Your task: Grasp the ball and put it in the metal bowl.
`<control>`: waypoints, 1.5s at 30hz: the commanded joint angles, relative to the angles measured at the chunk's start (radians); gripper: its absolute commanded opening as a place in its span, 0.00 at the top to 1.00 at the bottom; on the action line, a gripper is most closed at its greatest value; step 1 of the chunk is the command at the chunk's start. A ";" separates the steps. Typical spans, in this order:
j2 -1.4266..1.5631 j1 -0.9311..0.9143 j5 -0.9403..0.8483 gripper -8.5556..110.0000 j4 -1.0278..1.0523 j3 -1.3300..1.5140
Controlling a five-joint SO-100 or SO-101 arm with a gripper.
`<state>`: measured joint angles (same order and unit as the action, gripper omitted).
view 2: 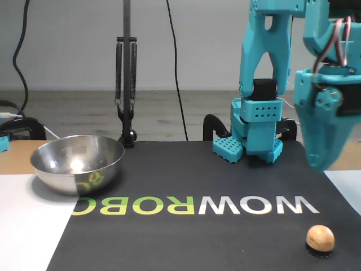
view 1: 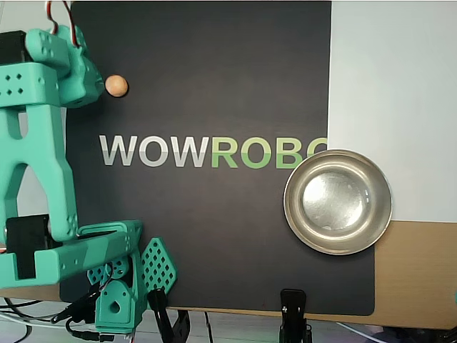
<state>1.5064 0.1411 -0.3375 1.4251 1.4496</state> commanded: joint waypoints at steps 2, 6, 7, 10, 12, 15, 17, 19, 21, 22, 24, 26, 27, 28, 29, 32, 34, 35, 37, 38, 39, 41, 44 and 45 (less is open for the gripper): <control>0.003 -0.002 -0.120 0.93 -0.018 -0.028; 0.002 -0.002 -0.249 0.93 -0.017 -0.026; 0.002 -0.003 -0.275 0.93 -0.015 -0.026; -0.002 -0.003 -0.348 0.93 -0.009 -0.025; -0.015 -0.003 -0.394 0.93 -0.008 -0.025; -0.038 -0.003 -0.453 0.93 -0.008 -0.025; -0.051 -0.005 -0.485 0.93 -0.008 -0.025; -0.058 -0.005 -0.512 0.93 -0.008 -0.025; -0.060 -0.005 -0.537 0.93 -0.008 -0.025; -0.060 -0.005 -0.548 0.93 -0.008 -0.025; -0.060 -0.005 -0.572 0.93 -0.008 -0.026; -0.060 -0.005 -0.594 0.93 -0.008 -0.026; -0.060 -0.005 -0.598 0.93 -0.008 -0.026; -0.061 -0.005 -0.600 0.93 -0.008 -0.026; -0.061 -0.005 -0.600 0.93 -0.008 -0.026; -0.063 0.002 -0.595 0.93 -0.014 -0.025; -0.064 0.003 -0.594 0.93 -0.017 -0.025; -0.066 0.005 -0.594 0.93 -0.018 -0.025; -0.080 0.005 -0.594 0.92 -0.018 -0.026; -0.089 0.005 -0.594 0.92 -0.018 -0.028; -0.100 0.005 -0.598 0.92 -0.018 -0.032; -0.121 0.005 -0.600 0.92 -0.020 -0.038; -0.141 0.006 -0.600 0.92 -0.020 -0.040; -0.146 0.006 -0.600 0.92 -0.021 -0.040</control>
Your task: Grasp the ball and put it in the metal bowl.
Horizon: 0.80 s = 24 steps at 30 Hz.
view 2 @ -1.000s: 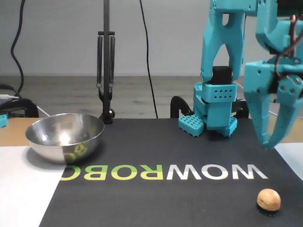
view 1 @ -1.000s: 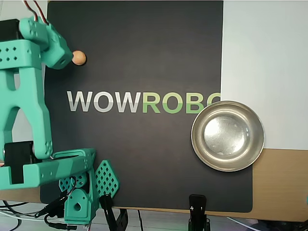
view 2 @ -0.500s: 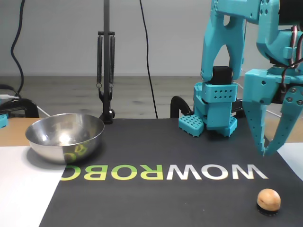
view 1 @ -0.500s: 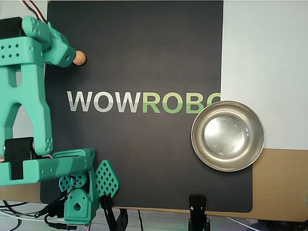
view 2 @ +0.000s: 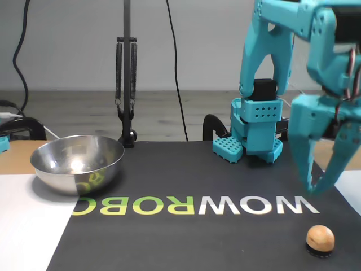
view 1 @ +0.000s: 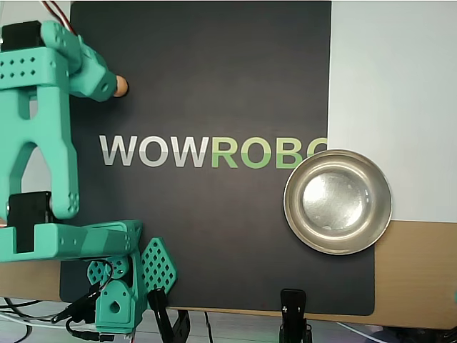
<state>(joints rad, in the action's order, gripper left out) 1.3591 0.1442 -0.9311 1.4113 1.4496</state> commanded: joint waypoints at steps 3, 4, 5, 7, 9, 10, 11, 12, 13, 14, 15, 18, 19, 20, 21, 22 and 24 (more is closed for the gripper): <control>-0.002 0.012 -0.006 0.92 -0.046 -0.031; -0.002 0.014 -0.006 0.92 -0.055 -0.026; -0.002 0.014 -0.006 0.92 -0.058 -0.026; -0.002 0.014 -0.006 0.92 -0.058 -0.026; -0.002 0.015 -0.006 0.92 -0.055 -0.026; -0.002 0.015 -0.006 0.92 -0.052 -0.026; -0.003 0.015 -0.006 0.92 -0.052 -0.026; -0.003 0.015 -0.006 0.92 -0.052 -0.026; -0.006 0.015 -0.006 0.92 -0.052 -0.026; -0.011 0.015 -0.006 0.92 -0.052 -0.026; -0.017 0.014 -0.006 0.92 -0.052 -0.026; -0.032 0.014 -0.006 0.92 -0.055 -0.028; -0.038 0.014 -0.006 0.92 -0.058 -0.028; -0.040 0.014 -0.006 0.92 -0.058 -0.029; -0.043 0.014 -0.006 0.92 -0.058 -0.031; -0.044 0.012 -0.006 0.92 -0.058 -0.032; -0.044 0.012 -0.006 0.92 -0.060 -0.032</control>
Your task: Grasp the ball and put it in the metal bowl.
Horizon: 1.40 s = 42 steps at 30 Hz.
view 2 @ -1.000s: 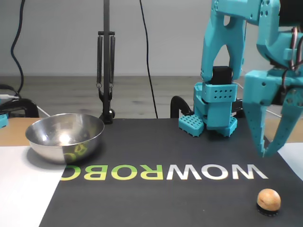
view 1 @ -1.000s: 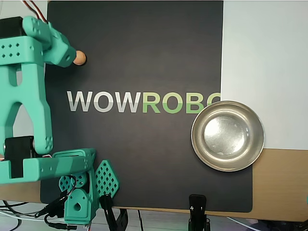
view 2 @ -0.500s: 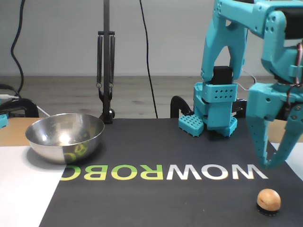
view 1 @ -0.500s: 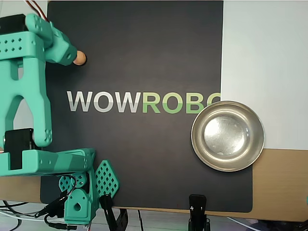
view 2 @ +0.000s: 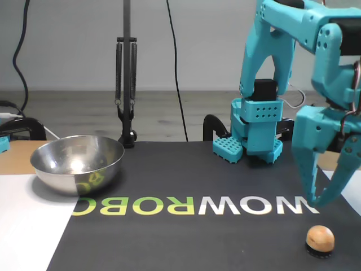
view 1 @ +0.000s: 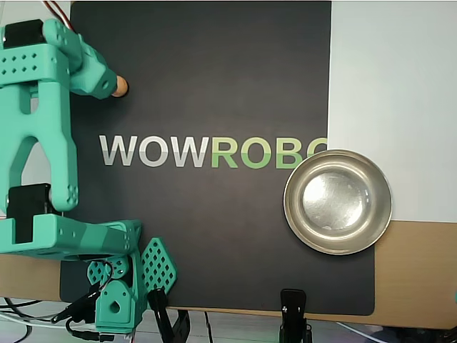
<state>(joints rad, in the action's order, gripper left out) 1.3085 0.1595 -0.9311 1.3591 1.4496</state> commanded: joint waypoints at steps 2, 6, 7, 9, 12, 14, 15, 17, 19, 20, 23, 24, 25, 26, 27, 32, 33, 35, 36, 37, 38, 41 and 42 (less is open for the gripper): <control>0.006 -0.003 -0.006 0.92 -0.008 -0.032; 0.006 -0.005 -0.006 0.92 -0.008 -0.028; 0.006 -0.006 -0.006 0.92 -0.008 -0.026; 0.006 -0.006 -0.006 0.92 -0.008 -0.026; 0.005 -0.008 -0.006 0.92 -0.008 -0.026; 0.005 -0.008 -0.006 0.92 -0.008 -0.026; 0.005 -0.011 -0.006 0.92 -0.006 -0.026; 0.005 -0.020 -0.006 0.92 -0.006 -0.026; 0.005 -0.031 -0.006 0.92 -0.008 -0.026; 0.005 -0.035 -0.006 0.91 -0.008 -0.026; 0.005 -0.041 -0.006 0.86 -0.008 -0.023; 0.005 -0.046 -0.006 0.85 -0.008 -0.023; 0.005 -0.049 -0.006 0.85 -0.008 -0.023; 0.005 -0.049 -0.008 0.85 -0.006 -0.023; 0.005 -0.049 -0.008 0.85 -0.006 -0.021; 0.006 -0.049 -0.035 0.85 -0.009 0.023; 0.006 -0.049 -0.044 0.85 -0.009 0.028; 0.006 -0.051 -0.048 0.85 -0.009 0.029; 0.006 -0.051 -0.048 0.85 -0.009 0.029; 0.006 -0.051 -0.046 0.85 -0.009 0.029; 0.006 -0.051 -0.046 0.85 -0.009 0.029; 0.006 -0.051 -0.044 0.85 -0.009 0.031; 0.006 -0.051 -0.044 0.85 -0.009 0.031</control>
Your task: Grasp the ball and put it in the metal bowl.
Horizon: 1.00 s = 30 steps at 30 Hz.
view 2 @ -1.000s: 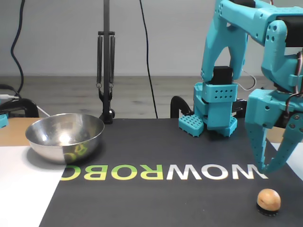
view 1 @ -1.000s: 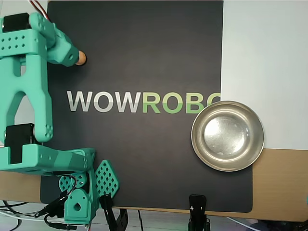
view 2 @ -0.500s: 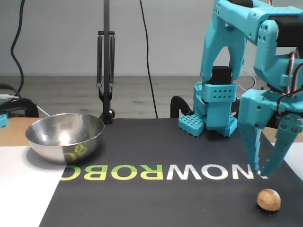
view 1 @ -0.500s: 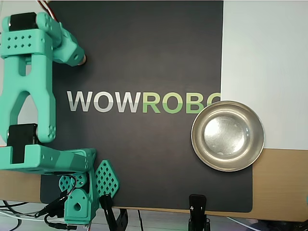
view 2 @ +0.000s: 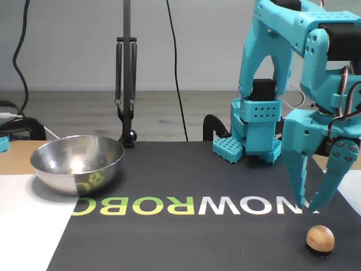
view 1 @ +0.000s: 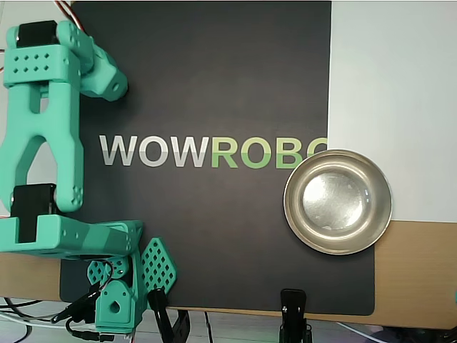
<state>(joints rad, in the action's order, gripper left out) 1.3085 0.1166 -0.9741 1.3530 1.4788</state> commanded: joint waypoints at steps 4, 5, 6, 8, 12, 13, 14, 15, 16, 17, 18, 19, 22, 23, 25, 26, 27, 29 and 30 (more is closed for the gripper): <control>0.006 -0.008 -0.002 0.84 -0.003 0.002; 0.006 -0.008 -0.003 0.83 -0.003 0.002; 0.006 -0.008 -0.003 0.80 -0.003 0.003; 0.006 -0.008 -0.003 0.74 -0.003 0.005; 0.006 -0.008 -0.003 0.72 -0.003 0.005; 0.006 -0.008 -0.002 0.72 -0.003 0.005; 0.006 -0.008 0.000 0.72 -0.003 0.005; 0.006 -0.008 0.000 0.72 -0.003 0.005; 0.006 -0.008 0.000 0.72 -0.003 0.005; 0.006 -0.008 0.002 0.72 -0.003 0.005; 0.006 -0.008 0.002 0.72 -0.005 0.005; 0.008 -0.008 0.002 0.72 -0.005 0.005; 0.006 -0.008 0.003 0.72 -0.005 0.005; 0.006 -0.008 0.003 0.72 -0.005 0.005; 0.006 -0.008 0.003 0.72 -0.005 0.005; 0.006 -0.008 0.003 0.72 -0.005 0.005; 0.006 -0.009 0.003 0.72 -0.005 0.005; 0.005 -0.009 0.003 0.72 -0.005 0.005; 0.005 -0.009 0.003 0.72 -0.005 0.005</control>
<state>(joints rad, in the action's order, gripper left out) 1.3070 0.1120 -0.9741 1.3530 1.4864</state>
